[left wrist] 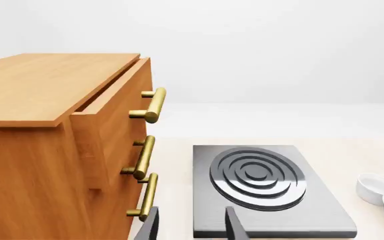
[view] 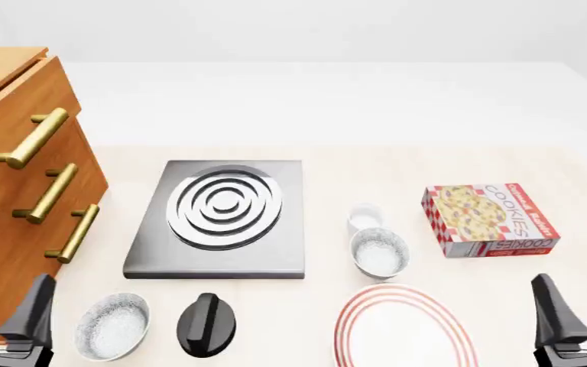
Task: Pick the akita bowl between the plate and the ramekin and place it on the plate.
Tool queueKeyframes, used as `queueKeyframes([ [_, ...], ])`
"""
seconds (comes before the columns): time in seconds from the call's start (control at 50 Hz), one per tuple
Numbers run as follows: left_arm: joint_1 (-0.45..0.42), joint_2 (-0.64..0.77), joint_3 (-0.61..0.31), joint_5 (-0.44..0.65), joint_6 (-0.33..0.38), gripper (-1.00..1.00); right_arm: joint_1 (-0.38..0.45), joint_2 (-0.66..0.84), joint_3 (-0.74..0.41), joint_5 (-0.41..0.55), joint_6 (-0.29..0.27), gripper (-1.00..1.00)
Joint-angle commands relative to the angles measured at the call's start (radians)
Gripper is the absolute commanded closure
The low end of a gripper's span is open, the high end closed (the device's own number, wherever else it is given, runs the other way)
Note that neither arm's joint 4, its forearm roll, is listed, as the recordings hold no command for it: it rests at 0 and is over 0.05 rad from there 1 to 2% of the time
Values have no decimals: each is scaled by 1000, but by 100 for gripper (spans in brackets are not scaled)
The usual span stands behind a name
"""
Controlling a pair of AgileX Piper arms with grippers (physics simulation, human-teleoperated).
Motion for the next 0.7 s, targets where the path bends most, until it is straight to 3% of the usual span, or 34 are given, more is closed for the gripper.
queueKeyframes([
  [0.02,0,4,-3,-1,0,-100,-4,2,-4,1,-4,-100],
  [0.28,0,4,-3,-1,0,-100,16,32,-89,52,-20,-100],
  [0.32,0,4,-3,-1,0,-100,36,27,-142,93,-43,-100],
  [0.36,0,4,-3,-1,0,-100,42,48,-188,111,-25,-100],
  [0.42,0,4,-3,-1,0,-100,58,89,-225,104,-50,-100],
  [0.7,0,4,-3,-1,0,-100,120,297,-551,168,2,-100],
])
